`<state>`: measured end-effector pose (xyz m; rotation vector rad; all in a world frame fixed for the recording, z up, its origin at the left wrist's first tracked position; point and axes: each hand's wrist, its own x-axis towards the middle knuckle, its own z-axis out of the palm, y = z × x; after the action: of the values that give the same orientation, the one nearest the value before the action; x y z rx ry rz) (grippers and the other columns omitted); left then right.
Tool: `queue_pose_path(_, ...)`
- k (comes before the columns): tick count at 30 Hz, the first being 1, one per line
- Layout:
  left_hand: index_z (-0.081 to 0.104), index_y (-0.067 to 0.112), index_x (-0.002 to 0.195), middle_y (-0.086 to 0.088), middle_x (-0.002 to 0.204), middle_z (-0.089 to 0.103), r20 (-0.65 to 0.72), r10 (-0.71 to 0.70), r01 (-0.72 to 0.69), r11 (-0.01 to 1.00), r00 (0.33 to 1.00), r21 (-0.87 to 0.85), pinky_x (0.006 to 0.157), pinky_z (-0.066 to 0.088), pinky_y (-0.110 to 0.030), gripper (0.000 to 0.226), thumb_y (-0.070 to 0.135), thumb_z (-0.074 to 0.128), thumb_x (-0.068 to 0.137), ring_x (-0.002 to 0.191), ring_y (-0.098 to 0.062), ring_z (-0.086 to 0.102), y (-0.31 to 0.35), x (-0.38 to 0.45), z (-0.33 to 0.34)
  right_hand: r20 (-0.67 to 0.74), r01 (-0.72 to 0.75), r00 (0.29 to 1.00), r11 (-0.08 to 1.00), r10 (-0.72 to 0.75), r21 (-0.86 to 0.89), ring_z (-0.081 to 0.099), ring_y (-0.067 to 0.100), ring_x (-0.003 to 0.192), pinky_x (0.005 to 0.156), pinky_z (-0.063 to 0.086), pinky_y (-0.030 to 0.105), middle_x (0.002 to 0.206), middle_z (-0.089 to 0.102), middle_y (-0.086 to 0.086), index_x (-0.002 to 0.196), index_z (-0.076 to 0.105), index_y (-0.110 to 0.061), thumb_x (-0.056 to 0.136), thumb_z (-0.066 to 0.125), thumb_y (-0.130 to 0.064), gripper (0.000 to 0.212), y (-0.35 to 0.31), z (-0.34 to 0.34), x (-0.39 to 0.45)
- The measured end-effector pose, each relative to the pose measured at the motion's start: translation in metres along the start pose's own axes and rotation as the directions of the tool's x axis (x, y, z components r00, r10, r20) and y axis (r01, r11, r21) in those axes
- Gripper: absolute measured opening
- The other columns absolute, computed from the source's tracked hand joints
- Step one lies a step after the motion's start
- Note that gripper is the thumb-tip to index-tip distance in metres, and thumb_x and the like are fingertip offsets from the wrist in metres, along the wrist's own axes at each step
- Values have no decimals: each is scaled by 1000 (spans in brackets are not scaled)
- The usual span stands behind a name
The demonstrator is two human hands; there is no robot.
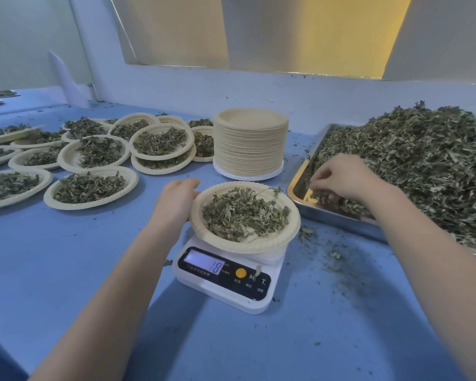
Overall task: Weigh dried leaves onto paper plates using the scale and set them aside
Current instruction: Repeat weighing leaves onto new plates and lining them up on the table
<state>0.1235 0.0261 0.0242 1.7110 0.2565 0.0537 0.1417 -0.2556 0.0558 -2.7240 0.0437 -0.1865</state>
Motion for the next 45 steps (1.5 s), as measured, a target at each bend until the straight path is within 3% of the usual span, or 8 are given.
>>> queue_pose_path(3,49,12,131,-3,112,64,-9,0,-1,1000,1000,-19,96,45,-44,40,31,46,95,103,-28,57,2,1,0,-128,90,990,964,-59,250,59,-2,42,43,41,5,61,69,-4,83,71,-21,81,74,-20,3,-20,-19,-12)
queue_pose_path(7,51,14,128,1,105,66,-21,13,-14,999,1000,-44,100,43,-47,38,30,47,94,103,-28,57,4,1,0,13,222,967,864,-256,451,63,2,52,51,47,9,66,72,-6,84,73,-24,79,75,-20,7,-60,-30,-34)
queue_pose_path(16,57,10,118,-2,102,66,-19,33,-35,994,999,-102,65,46,-31,29,23,48,93,72,-18,57,-2,-2,0,16,228,969,911,-248,342,53,4,46,58,49,17,60,69,-5,92,72,-41,84,68,-36,10,-56,-16,-33)
queue_pose_path(21,64,12,106,-5,103,65,-31,17,-19,997,999,-71,78,46,-35,22,22,52,90,84,-21,57,-9,0,0,-16,227,971,899,-239,375,54,7,47,48,43,10,55,67,-6,93,72,-39,84,68,-38,10,-54,-6,-34)
queue_pose_path(27,63,5,110,-2,86,62,-8,6,-8,990,1000,-139,49,45,-22,25,17,52,91,64,-14,56,-10,-1,-5,-45,218,975,882,-219,418,56,10,51,46,40,6,57,67,-7,82,72,-35,85,63,-48,17,-54,-2,-38)
queue_pose_path(31,64,6,106,-2,84,63,-1,11,-11,989,1000,-150,41,45,-16,22,18,53,91,64,-14,57,-8,-2,-7,84,203,966,922,-243,330,65,5,83,68,43,10,92,69,-24,110,63,-48,71,62,-68,45,-49,-4,-41)
queue_pose_path(36,67,9,96,-3,85,66,25,30,-27,992,999,-127,41,44,-15,17,18,55,89,62,-13,57,-8,-4,-6,454,262,840,955,-297,140,28,-9,125,97,24,17,136,30,-34,144,16,-52,41,74,-76,121,-40,-4,-43)
queue_pose_path(45,68,8,98,-4,85,67,4,24,-23,990,1000,-142,41,46,-15,18,15,55,87,63,-14,58,-10,-6,-7,316,200,911,955,-264,220,42,-2,124,108,32,28,138,41,-25,143,27,-46,48,62,-85,108,-28,1,-41)
